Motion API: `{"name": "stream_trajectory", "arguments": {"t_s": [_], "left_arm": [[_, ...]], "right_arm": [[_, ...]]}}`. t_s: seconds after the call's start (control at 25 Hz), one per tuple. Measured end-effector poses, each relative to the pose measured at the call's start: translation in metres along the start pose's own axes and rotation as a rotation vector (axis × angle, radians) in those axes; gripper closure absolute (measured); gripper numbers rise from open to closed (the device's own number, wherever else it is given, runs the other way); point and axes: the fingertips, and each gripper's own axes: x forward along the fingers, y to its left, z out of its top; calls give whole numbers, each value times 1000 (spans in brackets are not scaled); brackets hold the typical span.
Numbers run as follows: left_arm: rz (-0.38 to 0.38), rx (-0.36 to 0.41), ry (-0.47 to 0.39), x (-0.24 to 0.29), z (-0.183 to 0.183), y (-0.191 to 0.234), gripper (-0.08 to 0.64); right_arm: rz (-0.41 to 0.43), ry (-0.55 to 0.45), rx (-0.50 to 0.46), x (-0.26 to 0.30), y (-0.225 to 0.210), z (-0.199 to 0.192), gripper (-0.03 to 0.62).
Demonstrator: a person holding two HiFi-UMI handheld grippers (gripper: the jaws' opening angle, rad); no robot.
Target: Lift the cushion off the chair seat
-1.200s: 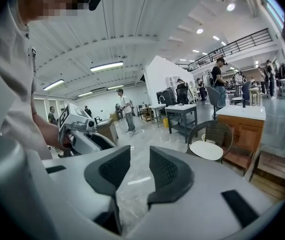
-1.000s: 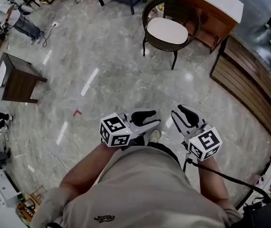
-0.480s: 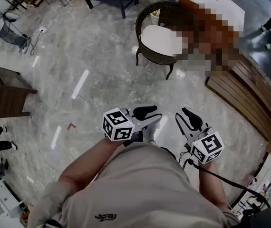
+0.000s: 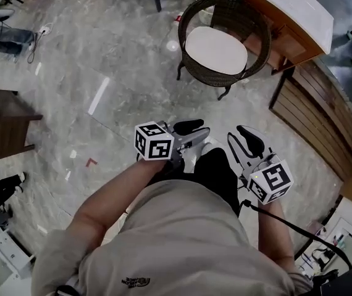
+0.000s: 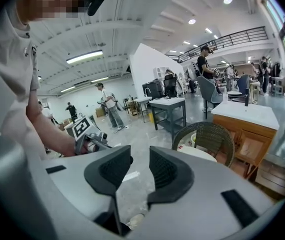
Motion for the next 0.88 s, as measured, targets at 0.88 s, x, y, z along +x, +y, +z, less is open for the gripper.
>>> {"name": "stream_trajectory", "arguments": {"t_s": [0.88], "left_arm": [[283, -576, -299, 161, 44, 322, 376]], "right_arm": [[249, 256, -68, 151, -244, 1, 467]]}}
